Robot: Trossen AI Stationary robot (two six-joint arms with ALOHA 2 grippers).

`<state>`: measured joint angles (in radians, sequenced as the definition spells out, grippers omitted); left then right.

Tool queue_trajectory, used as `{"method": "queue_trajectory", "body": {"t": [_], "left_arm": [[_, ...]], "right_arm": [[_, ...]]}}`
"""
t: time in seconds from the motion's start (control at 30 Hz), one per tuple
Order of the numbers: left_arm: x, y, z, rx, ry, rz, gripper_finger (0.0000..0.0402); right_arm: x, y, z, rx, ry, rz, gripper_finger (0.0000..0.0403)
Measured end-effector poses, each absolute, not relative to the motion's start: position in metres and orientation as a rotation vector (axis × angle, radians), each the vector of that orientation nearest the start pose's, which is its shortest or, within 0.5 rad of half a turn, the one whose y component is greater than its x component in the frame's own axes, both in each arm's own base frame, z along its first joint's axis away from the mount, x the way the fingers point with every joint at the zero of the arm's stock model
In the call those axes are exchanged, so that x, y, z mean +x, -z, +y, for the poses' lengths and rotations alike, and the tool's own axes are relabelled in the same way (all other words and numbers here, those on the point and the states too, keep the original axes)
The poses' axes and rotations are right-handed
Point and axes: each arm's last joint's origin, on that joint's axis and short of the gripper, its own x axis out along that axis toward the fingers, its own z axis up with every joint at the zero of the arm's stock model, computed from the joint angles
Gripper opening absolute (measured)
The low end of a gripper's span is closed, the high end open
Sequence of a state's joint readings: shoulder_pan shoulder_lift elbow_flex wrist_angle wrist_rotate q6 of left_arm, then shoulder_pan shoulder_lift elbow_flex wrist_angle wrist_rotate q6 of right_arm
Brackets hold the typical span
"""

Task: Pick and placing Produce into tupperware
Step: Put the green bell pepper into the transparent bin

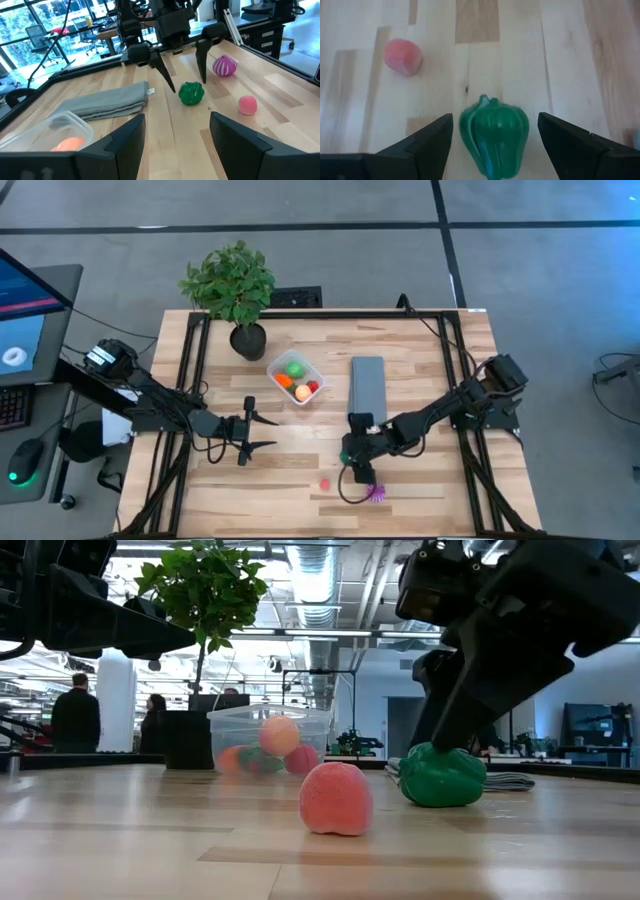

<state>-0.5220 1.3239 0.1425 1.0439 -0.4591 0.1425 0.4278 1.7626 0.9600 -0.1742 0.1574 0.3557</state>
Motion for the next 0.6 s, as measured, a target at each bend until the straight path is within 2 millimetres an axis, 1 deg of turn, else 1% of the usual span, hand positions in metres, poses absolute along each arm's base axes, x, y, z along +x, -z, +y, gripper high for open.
{"method": "queue_trajectory", "body": {"t": [0.6], "left_arm": [[0.177,-0.1428,-0.087,0.208,0.07,0.117,0.0213]], "right_arm": [[0.3109,-0.1477,0.134,0.054,-0.074,0.961,0.0314]]}}
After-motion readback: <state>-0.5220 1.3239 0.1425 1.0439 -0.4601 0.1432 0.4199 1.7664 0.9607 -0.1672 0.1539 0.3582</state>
